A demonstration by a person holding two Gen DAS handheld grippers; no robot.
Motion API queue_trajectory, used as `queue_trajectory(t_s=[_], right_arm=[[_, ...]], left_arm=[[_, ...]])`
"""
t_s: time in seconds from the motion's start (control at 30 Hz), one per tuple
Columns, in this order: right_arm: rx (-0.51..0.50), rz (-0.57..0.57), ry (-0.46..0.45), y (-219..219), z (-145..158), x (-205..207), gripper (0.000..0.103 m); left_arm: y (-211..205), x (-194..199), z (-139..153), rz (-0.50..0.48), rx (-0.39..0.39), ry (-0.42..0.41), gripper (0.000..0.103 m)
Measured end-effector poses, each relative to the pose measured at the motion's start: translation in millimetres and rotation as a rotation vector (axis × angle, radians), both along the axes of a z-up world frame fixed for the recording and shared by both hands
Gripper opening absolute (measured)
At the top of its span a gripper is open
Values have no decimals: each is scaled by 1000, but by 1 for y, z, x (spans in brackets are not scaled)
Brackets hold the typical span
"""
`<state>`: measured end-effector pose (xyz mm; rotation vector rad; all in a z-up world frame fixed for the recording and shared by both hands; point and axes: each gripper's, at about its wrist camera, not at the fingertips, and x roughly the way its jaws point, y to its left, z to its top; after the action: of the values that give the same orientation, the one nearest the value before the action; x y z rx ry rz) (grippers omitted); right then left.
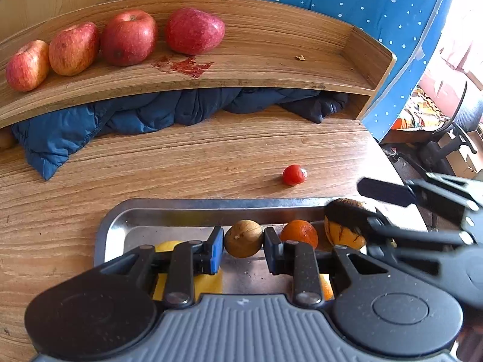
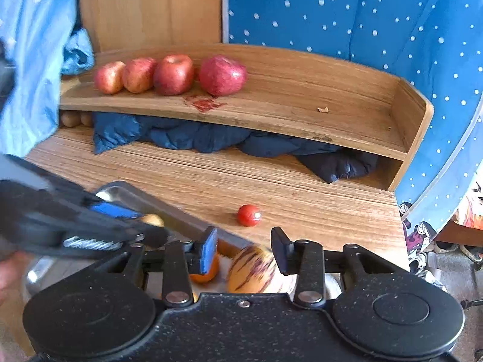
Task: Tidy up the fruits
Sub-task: 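Lower both fruits onto the steel tray and open both tools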
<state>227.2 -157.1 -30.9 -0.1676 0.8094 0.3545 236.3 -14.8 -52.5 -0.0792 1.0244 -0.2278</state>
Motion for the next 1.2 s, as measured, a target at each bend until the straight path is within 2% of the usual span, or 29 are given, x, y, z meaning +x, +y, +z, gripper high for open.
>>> queue_trajectory(t_s=[0.2,0.4,0.53,0.63,0.93,1.1,1.2], right_arm=[[-4,14,46,4,-15,40,41],[-2,38,102,13,-28,59,39],[-9,51,101,17,-32,60,24],[-4,55,94,17,-31,58,20],[28,58,48,8,-12,29,18],[33,92,24,9,-2,4,18],[22,119,18,12,-2,-7,18]], left_arm=[[6,8,-1,-2,-5,3,31],[8,15,-3,-21,-1,16,31],[7,16,-3,-29,4,22,31],[7,16,-3,-24,2,25,32],[11,4,7,18,-17,1,54],[18,-10,16,105,-3,-43,75],[23,-16,20,158,5,-53,77]])
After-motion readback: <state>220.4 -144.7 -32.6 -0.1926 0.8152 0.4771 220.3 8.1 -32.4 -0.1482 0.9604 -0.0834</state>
